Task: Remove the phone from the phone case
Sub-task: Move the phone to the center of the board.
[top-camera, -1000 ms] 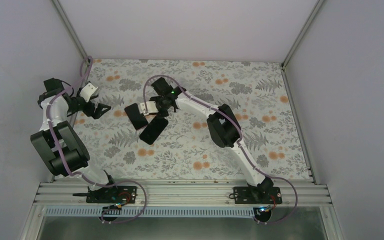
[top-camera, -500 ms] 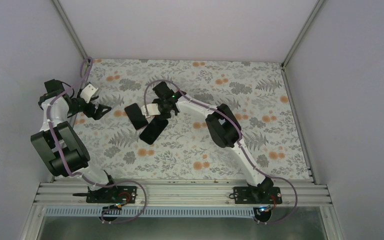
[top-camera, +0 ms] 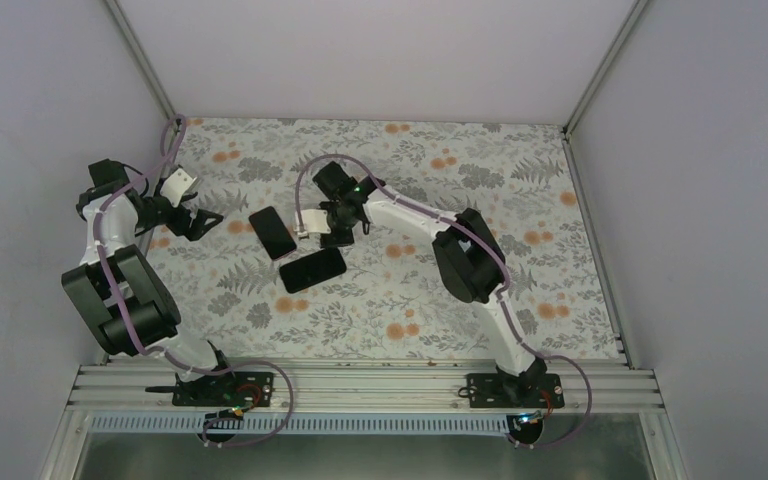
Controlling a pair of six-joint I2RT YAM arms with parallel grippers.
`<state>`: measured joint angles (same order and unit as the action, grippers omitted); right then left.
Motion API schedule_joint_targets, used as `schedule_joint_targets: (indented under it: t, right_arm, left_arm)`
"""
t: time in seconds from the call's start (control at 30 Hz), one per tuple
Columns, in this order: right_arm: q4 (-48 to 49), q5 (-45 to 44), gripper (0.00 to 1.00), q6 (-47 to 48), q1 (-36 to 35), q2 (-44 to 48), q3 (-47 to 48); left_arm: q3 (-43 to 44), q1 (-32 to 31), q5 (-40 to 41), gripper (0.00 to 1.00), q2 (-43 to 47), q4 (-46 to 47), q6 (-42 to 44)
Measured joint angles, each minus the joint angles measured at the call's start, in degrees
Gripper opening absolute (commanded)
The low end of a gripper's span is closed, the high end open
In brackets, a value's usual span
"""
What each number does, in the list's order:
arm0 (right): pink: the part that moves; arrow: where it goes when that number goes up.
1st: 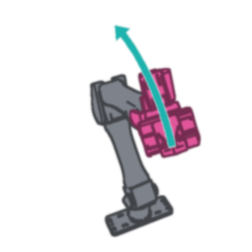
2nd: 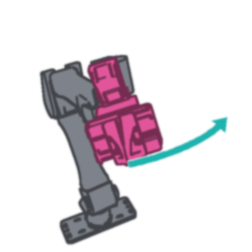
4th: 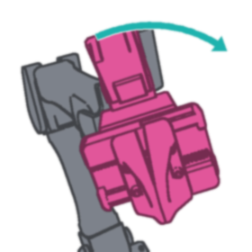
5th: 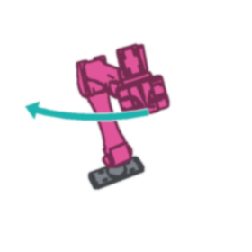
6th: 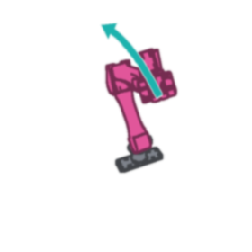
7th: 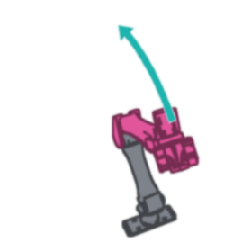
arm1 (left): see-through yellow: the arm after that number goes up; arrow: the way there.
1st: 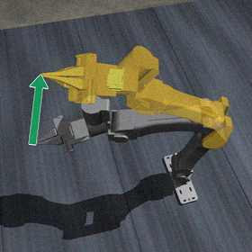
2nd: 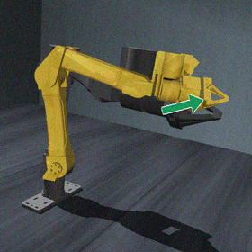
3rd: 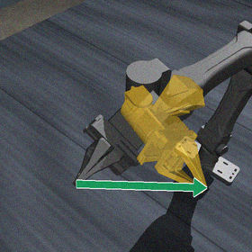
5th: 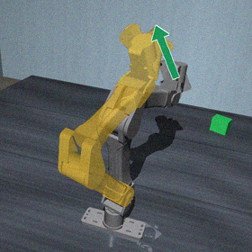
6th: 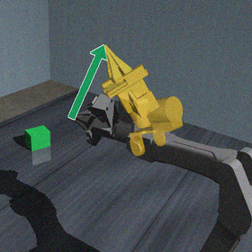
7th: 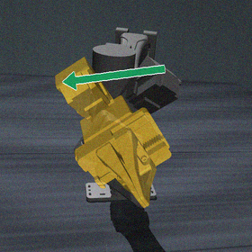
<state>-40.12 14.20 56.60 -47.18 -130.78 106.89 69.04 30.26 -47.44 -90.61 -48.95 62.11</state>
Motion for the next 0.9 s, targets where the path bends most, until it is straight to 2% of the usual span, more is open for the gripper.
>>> schedule_joint_targets:
  t: [0.07, 0.1, 0.47, 0.9]
  right_arm:
    - [-2.3, 0.7, 0.97, -2.1, 0.0, 0.3, 2.6]
    - [-3.6, 1.2, 0.99, -2.7, 0.0, 0.4, 3.8]
    - [-10.7, 6.1, 1.0, -1.2, 0.0, 2.8, 0.9]
    - [-10.0, 9.4, 1.0, 0.8, 0.0, -2.2, 1.5]
  left_arm:
    - [0.0, 0.0, 0.0, 1.0, 0.0, 0.0, 0.0]
    - [0.0, 0.0, 0.0, 1.0, 0.0, 0.0, 0.0]
    - [-0.2, 0.0, -0.3, 1.0, 1.5, 0.1, 0.2]
    - [-2.6, 0.0, 0.3, 1.0, 2.8, 0.5, 0.2]
